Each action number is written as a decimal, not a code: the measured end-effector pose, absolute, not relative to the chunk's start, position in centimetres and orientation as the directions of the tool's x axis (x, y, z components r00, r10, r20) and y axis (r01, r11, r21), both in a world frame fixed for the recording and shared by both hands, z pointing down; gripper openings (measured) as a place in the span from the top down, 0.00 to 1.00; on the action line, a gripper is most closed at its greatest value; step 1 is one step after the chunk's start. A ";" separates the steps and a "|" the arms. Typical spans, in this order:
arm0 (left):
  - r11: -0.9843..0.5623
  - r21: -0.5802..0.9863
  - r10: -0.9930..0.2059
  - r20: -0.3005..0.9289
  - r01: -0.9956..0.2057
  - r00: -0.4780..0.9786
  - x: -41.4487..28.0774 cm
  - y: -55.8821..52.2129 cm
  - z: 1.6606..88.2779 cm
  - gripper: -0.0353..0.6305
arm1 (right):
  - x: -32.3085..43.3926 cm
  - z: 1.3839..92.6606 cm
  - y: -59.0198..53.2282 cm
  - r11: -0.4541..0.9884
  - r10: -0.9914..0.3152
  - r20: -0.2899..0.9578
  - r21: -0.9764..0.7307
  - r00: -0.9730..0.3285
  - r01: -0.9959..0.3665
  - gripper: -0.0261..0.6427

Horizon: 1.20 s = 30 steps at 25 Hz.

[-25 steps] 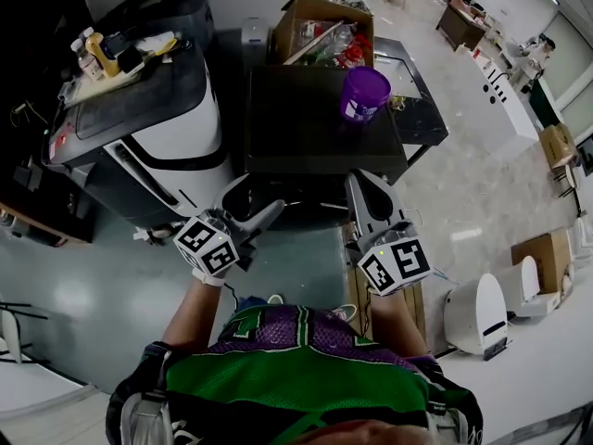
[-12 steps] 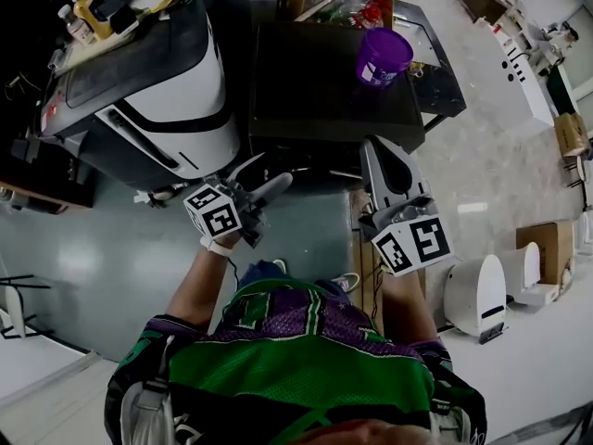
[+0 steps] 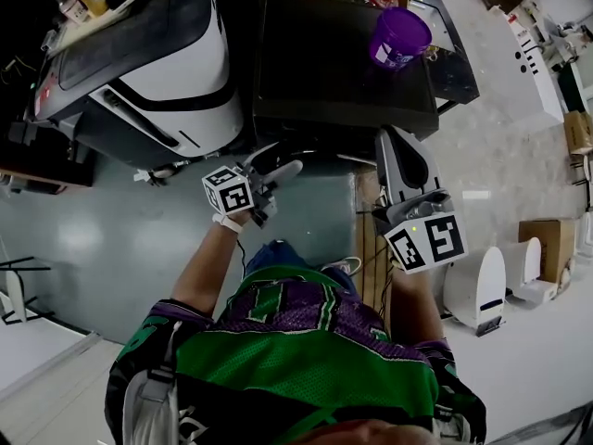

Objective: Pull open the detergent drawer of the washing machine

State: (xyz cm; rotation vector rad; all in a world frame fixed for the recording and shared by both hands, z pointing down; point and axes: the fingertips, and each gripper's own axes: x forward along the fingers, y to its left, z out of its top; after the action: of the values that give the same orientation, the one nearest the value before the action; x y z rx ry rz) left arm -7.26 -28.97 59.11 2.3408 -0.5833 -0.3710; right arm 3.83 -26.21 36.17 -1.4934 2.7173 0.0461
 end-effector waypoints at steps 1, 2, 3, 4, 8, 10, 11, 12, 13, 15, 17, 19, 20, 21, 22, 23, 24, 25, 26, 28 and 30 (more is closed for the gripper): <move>-0.662 0.685 -0.493 -0.091 -0.305 0.865 -7.0 -29.2 60.1 0.43 | 4.0 36.3 -26.3 0.532 -0.846 -0.047 0.005 -0.531 -0.847 0.96; -0.657 0.689 -0.488 -0.079 -0.306 0.869 -6.8 -29.5 61.1 0.42 | 4.2 36.6 -26.4 0.527 -0.849 -0.044 0.003 -0.527 -0.850 0.96; -0.650 0.694 -0.486 -0.069 -0.308 0.871 -6.7 -29.9 62.1 0.42 | 4.3 36.8 -26.5 0.523 -0.852 -0.040 0.001 -0.522 -0.853 0.96; -0.641 0.703 -0.487 -0.061 -0.309 0.871 -6.7 -30.4 63.1 0.42 | 4.4 37.1 -26.6 0.518 -0.855 -0.036 -0.002 -0.518 -0.855 0.96; -0.598 0.735 -0.492 -0.024 -0.318 0.870 -6.4 -32.3 66.8 0.41 | 4.6 38.3 -27.2 0.506 -0.862 -0.013 -0.009 -0.506 -0.862 0.96; -0.590 0.739 -0.486 -0.003 -0.325 0.874 -6.2 -32.8 68.4 0.41 | 4.5 38.9 -27.5 0.505 -0.863 0.003 -0.003 -0.505 -0.863 0.96; -0.587 0.742 -0.480 0.003 -0.324 0.877 -6.1 -33.2 69.1 0.41 | 4.4 39.2 -27.7 0.504 -0.864 0.010 0.002 -0.504 -0.864 0.96; -0.582 0.747 -0.474 0.010 -0.321 0.881 -5.9 -33.5 69.8 0.40 | 4.3 39.4 -27.8 0.502 -0.865 0.014 0.006 -0.502 -0.865 0.96; -0.575 0.753 -0.467 0.017 -0.318 0.884 -5.8 -33.9 70.6 0.40 | 4.2 39.5 -28.0 0.499 -0.867 0.016 0.008 -0.499 -0.867 0.96; -0.559 0.767 -0.456 0.033 -0.315 0.889 -5.7 -34.6 72.1 0.40 | 3.9 39.8 -28.1 0.495 -0.869 0.016 0.011 -0.495 -0.869 0.96; -0.548 0.775 -0.449 0.046 -0.316 0.892 -5.6 -35.3 73.5 0.39 | 3.6 40.1 -28.1 0.495 -0.869 0.017 0.014 -0.495 -0.869 0.96; -0.535 0.785 -0.448 0.052 -0.314 0.893 -5.6 -35.9 74.6 0.39 | 3.4 40.5 -28.1 0.495 -0.869 0.024 0.017 -0.494 -0.869 0.96; -0.525 0.791 -0.450 0.054 -0.313 0.891 -5.6 -36.2 75.2 0.39 | 3.4 40.7 -28.2 0.493 -0.870 0.029 0.016 -0.493 -0.870 0.96; -0.516 0.798 -0.453 0.054 -0.311 0.890 -5.7 -36.5 75.7 0.39 | 3.4 40.9 -28.2 0.491 -0.871 0.033 0.014 -0.491 -0.871 0.96; -0.508 0.804 -0.455 0.053 -0.308 0.889 -5.8 -36.9 76.2 0.39 | 3.4 41.2 -28.2 0.488 -0.872 0.036 0.011 -0.488 -0.873 0.96; -0.505 0.808 -0.457 0.050 -0.305 0.888 -5.9 -37.2 76.6 0.39 | 3.5 41.5 -28.2 0.484 -0.874 0.040 0.009 -0.484 -0.875 0.96; -0.504 0.810 -0.457 0.046 -0.301 0.888 -5.9 -37.5 76.9 0.39 | 3.5 41.7 -28.3 0.481 -0.876 0.044 0.006 -0.480 -0.877 0.96; -0.506 0.811 -0.455 0.040 -0.295 0.890 -5.9 -37.8 77.2 0.39 | 3.6 42.0 -28.3 0.477 -0.878 0.049 0.003 -0.477 -0.879 0.96; -0.510 0.811 -0.450 0.034 -0.287 0.893 -5.8 -38.1 77.4 0.39 | 3.7 42.3 -28.3 0.474 -0.879 0.054 0.000 -0.474 -0.880 0.96; -0.517 0.812 -0.439 0.021 -0.271 0.898 -5.7 -38.4 77.7 0.39 | 3.8 43.0 -28.3 0.469 -0.881 0.067 -0.005 -0.468 -0.883 0.96; -0.514 0.817 -0.441 0.007 -0.259 0.897 -5.6 -38.8 77.8 0.39 | 4.0 43.6 -28.3 0.462 -0.884 0.079 -0.010 -0.462 -0.887 0.96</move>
State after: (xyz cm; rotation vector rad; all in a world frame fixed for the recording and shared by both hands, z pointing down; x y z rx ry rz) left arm -5.65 -38.83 77.80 2.1376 -0.5011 -0.2499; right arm 4.01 -28.26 43.55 -1.6601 2.7392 -0.0785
